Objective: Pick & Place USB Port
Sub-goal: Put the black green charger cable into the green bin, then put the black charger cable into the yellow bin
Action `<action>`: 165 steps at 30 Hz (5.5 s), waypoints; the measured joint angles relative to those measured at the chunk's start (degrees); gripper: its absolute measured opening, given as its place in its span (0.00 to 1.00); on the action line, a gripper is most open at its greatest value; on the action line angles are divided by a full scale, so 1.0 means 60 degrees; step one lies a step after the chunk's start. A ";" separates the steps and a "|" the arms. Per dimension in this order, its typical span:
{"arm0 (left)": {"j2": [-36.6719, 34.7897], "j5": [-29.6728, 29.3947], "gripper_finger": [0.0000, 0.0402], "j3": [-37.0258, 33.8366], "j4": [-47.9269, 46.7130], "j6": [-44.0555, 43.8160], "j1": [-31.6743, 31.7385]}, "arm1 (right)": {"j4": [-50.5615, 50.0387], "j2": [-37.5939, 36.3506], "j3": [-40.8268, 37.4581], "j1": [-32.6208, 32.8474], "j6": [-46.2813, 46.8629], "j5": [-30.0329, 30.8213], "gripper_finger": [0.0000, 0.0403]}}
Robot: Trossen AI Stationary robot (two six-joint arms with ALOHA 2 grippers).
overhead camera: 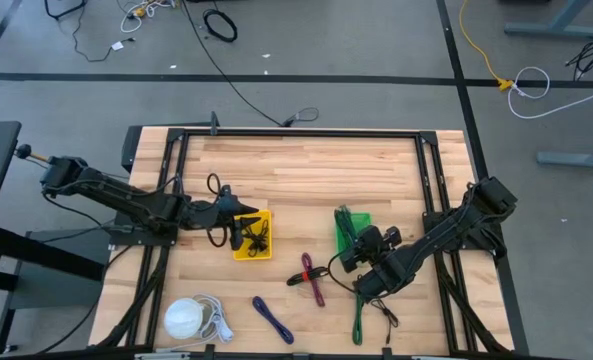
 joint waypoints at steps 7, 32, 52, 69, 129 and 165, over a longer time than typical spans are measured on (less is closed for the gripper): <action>0.0000 0.0000 0.30 -0.0001 0.0000 0.0000 0.0000 | -0.0024 0.0000 0.0000 0.0000 -0.0257 0.0021 0.16; 0.0000 0.0000 0.30 -0.0002 -0.0211 -0.0200 0.0000 | -0.5232 -0.0471 -0.0017 0.1668 0.3880 -0.2590 0.16; 0.0000 -0.0001 0.30 -0.0002 -0.0419 -0.0492 -0.0177 | -0.3983 -0.1585 -0.1465 0.2958 0.5334 -0.2741 0.15; 0.0000 -0.0039 0.30 -0.0002 -0.0419 -0.0492 -0.0182 | -0.1197 -0.2492 -0.2543 0.2914 0.4667 -0.2433 0.18; -0.0002 -0.0146 0.30 -0.0002 -0.0415 -0.0490 -0.0182 | 0.0805 -0.3913 -0.4082 0.1588 0.2356 -0.2287 0.00; -0.0004 0.1050 0.29 -0.0006 0.4264 0.2222 -0.0762 | 0.5925 -0.3806 0.2157 -0.0024 -1.2965 0.1209 0.00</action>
